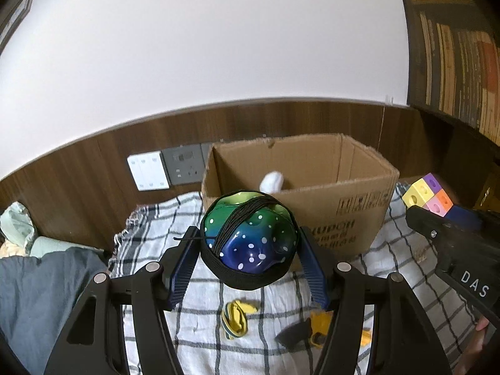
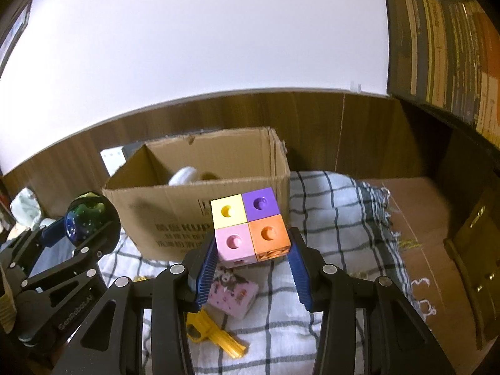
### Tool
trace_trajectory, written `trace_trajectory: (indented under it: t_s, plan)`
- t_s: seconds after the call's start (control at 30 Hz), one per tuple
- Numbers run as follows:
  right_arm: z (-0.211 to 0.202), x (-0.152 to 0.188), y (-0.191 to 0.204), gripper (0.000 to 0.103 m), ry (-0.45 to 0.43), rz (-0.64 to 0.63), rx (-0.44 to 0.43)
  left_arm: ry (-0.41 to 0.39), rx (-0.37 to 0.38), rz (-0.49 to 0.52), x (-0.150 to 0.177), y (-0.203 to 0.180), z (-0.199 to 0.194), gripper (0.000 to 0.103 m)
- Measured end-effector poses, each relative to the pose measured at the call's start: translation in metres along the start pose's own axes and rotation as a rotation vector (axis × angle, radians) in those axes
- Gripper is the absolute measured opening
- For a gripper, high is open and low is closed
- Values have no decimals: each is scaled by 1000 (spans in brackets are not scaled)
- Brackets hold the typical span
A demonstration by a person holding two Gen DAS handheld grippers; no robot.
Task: Organize objects
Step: 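Carry the cube block with the right gripper while the left gripper carries the ball to the box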
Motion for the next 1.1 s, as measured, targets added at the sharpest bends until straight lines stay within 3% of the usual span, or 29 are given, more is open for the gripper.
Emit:
trace_trajectory:
  t_s: [0.6,1.1]
  plan:
    - [-3,-47,-1,44,-60,-14,5,-69,1,-3,-40,2,-1,62]
    - [24,-77,-6,44,-50,-4,8,-69,-3,-3,-67,2,23,62]
Point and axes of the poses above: each gripper's, at about its wrist camera, not at the fingertips, and z roughly the way its jaws point, y to its left, x to its underside, the point moved 4 cm from there along z, roughly the way its jaws point, and after that the axes turned 5 degrees about -z, right-handed, at the moved point
